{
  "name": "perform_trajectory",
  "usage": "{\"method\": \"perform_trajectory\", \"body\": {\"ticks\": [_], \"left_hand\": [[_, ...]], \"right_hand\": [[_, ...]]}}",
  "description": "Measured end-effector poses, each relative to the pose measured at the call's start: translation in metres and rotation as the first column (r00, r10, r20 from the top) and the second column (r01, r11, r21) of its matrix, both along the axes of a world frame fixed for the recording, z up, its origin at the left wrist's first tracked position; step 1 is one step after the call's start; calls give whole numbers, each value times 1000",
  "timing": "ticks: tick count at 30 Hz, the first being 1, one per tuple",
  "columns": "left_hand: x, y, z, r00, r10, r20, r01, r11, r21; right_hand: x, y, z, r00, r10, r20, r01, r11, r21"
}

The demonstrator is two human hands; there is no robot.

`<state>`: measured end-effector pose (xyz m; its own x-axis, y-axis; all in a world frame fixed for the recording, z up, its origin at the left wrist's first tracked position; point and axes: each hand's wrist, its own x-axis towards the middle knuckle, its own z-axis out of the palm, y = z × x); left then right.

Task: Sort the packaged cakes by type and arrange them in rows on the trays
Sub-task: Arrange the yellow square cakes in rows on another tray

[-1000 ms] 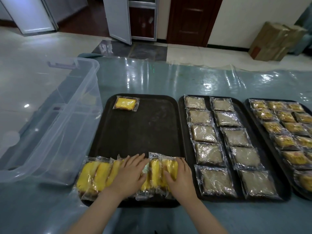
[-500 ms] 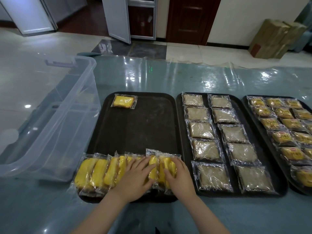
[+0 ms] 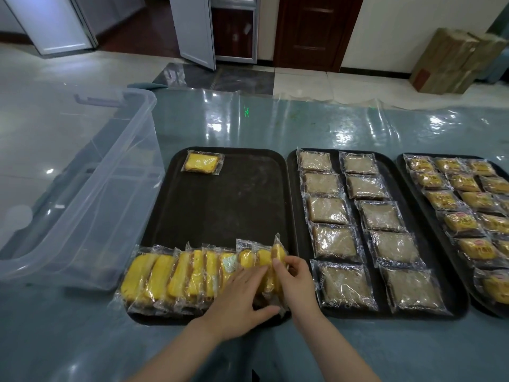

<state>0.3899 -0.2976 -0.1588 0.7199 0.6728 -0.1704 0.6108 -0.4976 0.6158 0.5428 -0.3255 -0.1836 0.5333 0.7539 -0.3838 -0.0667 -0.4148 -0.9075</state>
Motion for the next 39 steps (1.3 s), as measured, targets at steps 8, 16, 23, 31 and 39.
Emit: {"method": "perform_trajectory", "body": {"ticks": [8,16,23,31,39], "left_hand": [[8,-3,3,916,319,243,-230,914,-334],[5,5,10,784,537,311,-341,791,-508],[-7,20,16,648,674,356,-402,699,-592],[-19,51,11,501,815,291,-526,554,-645],[-29,86,14,610,739,287,-570,660,-489]], "right_hand": [[-3,-3,14,993,-26,-119,31,999,38],[-8,-5,14,996,1,-87,3,999,43],[-3,-1,18,997,78,-1,-78,997,27],[-2,11,22,983,186,3,-186,982,44],[-3,37,19,985,130,-112,-126,991,43]]}}
